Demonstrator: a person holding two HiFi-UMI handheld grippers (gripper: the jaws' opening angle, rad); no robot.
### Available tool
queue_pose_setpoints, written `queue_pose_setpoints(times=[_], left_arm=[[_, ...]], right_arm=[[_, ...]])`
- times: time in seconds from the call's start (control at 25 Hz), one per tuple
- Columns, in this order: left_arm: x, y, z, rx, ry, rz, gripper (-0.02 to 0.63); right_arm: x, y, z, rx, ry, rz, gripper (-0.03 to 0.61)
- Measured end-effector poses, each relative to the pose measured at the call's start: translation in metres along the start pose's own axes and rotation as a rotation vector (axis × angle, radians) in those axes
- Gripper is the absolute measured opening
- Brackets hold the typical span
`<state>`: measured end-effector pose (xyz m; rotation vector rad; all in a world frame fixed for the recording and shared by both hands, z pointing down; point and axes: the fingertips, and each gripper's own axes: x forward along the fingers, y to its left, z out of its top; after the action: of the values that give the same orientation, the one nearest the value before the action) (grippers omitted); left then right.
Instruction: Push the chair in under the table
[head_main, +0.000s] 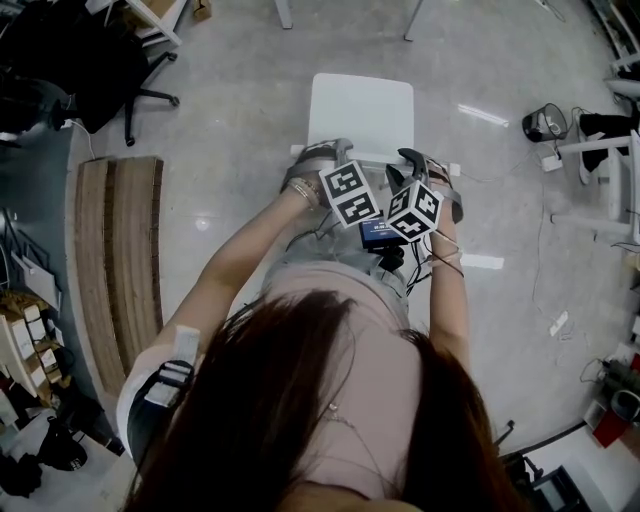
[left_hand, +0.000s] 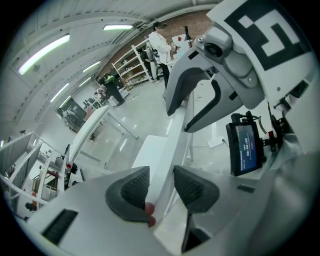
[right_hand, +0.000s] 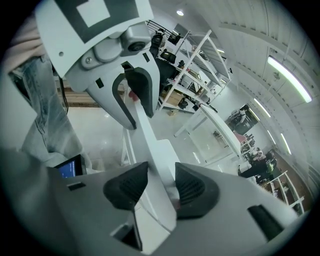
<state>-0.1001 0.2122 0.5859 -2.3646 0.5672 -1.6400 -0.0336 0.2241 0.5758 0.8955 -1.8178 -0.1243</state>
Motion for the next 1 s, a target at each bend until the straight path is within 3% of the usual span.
queue_pose_setpoints(times=[1.0], left_arm=[[0.047,0.087,0.016,-0.001,0.023,-0.003,0.161]], right_arm=[[0.059,-0.077,0.022,-0.028,-0.038,-0.009,0.17]])
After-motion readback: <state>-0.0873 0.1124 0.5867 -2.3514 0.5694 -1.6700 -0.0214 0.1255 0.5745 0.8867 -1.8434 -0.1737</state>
